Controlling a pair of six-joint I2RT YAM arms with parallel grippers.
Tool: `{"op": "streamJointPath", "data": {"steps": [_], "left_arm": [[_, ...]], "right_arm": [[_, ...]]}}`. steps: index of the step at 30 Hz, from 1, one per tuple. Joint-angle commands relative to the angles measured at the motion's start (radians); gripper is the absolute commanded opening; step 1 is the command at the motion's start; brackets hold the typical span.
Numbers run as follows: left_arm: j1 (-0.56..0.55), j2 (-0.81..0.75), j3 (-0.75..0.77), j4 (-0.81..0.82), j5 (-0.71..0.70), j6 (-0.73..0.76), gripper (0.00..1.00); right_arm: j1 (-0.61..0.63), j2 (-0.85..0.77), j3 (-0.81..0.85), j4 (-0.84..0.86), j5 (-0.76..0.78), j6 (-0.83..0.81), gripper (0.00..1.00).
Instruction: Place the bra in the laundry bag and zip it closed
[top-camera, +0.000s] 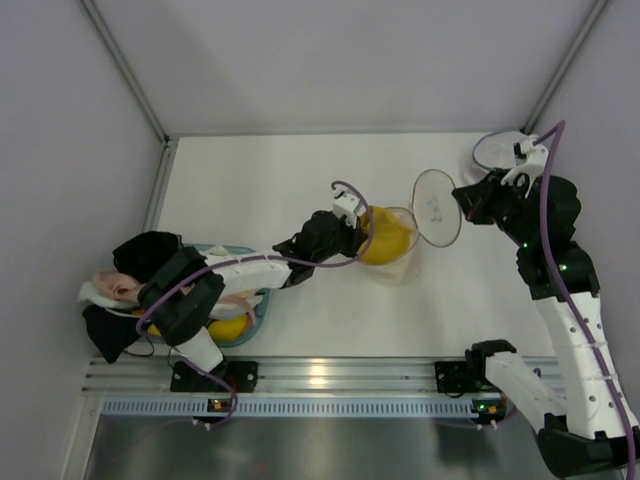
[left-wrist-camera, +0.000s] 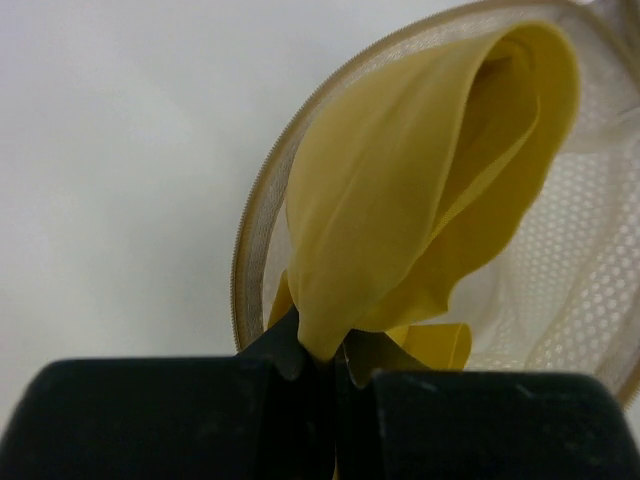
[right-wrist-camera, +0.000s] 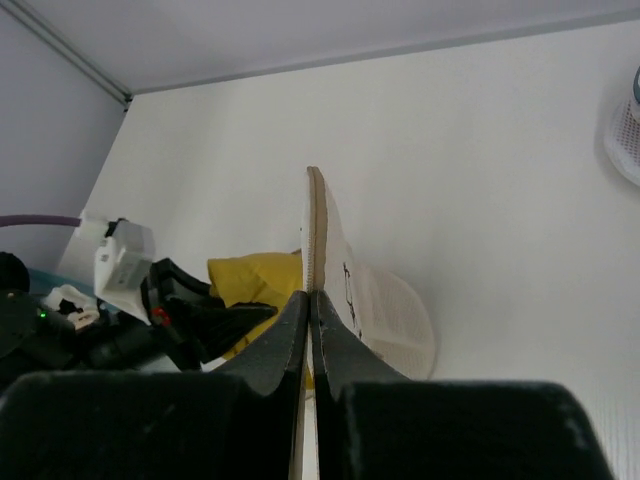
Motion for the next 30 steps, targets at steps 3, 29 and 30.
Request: {"op": "streamJointPath", "data": {"steps": [3, 29, 30], "left_arm": [[-0.06, 0.06, 0.124, -0.138, -0.042, 0.135, 0.0], [0.034, -0.138, 0.277, -0.541, -0.145, -0.082, 0.86], [0.052, -0.129, 0.273, -0.541, -0.137, -0.107, 0.86]], "right_arm": [[0.006, 0.011, 0.063, -0.026, -0.014, -0.036, 0.0], [0.012, -0.044, 0.015, -0.028, -0.032, -0.093, 0.0], [0.011, -0.047, 0.015, -0.026, -0.04, -0.095, 0.0]]}}
